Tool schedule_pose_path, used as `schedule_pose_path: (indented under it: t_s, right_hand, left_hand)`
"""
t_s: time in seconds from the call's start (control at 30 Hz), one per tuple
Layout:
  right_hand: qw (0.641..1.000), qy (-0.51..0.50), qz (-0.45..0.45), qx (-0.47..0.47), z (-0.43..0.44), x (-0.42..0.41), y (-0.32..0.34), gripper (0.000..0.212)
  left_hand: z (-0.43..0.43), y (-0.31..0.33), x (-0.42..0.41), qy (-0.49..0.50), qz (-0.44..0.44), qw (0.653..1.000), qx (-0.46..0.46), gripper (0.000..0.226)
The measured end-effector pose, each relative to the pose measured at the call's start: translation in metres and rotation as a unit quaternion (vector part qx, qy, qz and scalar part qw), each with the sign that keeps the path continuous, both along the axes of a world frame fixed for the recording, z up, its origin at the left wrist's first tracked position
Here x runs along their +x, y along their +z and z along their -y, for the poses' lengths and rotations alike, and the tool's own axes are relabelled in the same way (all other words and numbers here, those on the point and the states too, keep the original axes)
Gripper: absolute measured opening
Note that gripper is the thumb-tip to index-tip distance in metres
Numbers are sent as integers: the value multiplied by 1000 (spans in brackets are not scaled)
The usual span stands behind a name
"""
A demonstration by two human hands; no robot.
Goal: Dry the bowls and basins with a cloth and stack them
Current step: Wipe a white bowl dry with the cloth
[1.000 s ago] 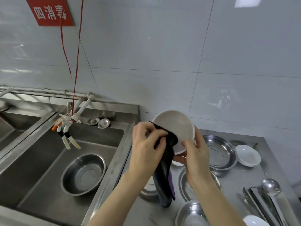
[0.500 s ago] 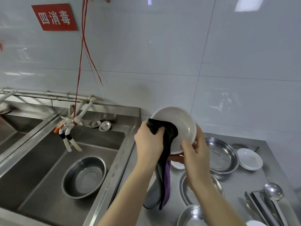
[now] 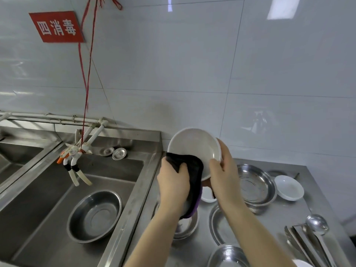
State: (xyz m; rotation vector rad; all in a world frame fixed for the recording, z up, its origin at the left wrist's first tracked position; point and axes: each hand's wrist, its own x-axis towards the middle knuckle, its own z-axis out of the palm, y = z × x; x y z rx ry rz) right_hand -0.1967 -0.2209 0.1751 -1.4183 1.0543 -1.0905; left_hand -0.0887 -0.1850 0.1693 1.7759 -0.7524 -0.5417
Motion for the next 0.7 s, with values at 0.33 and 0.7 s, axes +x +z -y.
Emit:
schedule_pose_path:
  t_s: [0.33,0.7]
  right_hand:
    - [939,222,-262,-4,29,-32,51,58]
    - [968,-16,-214,-134,-8,4,-10,53]
  left_hand:
    - [6,13,35,-153,237,959,-11,3]
    - [-3,0,6,62,50,997,-21,8]
